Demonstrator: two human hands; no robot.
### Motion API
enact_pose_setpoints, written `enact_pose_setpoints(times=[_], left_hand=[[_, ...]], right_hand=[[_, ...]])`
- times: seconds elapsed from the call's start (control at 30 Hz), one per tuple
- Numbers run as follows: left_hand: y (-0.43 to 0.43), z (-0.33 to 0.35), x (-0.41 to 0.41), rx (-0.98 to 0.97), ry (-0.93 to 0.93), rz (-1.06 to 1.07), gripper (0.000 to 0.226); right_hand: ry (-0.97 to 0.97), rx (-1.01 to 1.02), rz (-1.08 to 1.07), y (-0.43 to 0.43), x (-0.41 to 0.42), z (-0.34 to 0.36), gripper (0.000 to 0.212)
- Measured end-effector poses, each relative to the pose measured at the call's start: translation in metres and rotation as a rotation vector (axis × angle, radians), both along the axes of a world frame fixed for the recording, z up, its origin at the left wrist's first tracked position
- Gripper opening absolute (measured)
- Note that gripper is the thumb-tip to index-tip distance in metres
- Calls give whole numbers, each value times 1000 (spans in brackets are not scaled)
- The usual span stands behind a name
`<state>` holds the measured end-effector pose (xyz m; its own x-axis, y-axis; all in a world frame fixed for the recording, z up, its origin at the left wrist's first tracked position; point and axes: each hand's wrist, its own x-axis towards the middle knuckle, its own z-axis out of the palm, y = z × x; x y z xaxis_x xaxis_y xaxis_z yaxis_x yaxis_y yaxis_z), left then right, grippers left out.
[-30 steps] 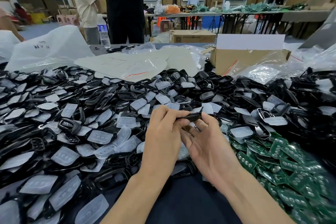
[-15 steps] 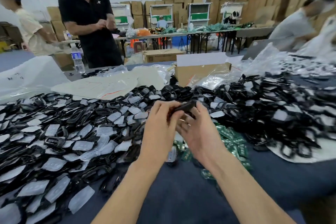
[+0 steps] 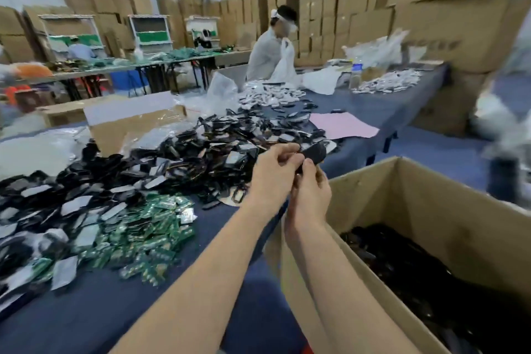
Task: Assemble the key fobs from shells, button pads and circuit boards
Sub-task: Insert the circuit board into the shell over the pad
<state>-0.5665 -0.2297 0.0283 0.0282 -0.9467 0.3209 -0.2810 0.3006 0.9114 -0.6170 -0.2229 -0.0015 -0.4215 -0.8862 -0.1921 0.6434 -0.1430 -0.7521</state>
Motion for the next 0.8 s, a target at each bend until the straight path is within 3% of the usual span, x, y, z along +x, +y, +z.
enact_pose_setpoints(times=[0.17, 0.33, 0.43, 0.63, 0.8], left_hand=[[-6, -21, -65, 120, -87, -168, 26], [-14, -21, -32, 69, -142, -121, 19], [-13, -12, 23, 43, -141, -8, 17], [23, -7, 188, 12, -104, 334, 16], [90, -23, 335, 67, -170, 615, 17]], right_hand=[[-10, 134, -34, -1, -57, -18, 31], [107, 98, 12, -4, -29, -13, 26], [195, -18, 121, -2, 28, -5, 16], [223, -65, 499, 10, 181, 2, 29], [455, -188, 821, 39, 307, -10, 25]])
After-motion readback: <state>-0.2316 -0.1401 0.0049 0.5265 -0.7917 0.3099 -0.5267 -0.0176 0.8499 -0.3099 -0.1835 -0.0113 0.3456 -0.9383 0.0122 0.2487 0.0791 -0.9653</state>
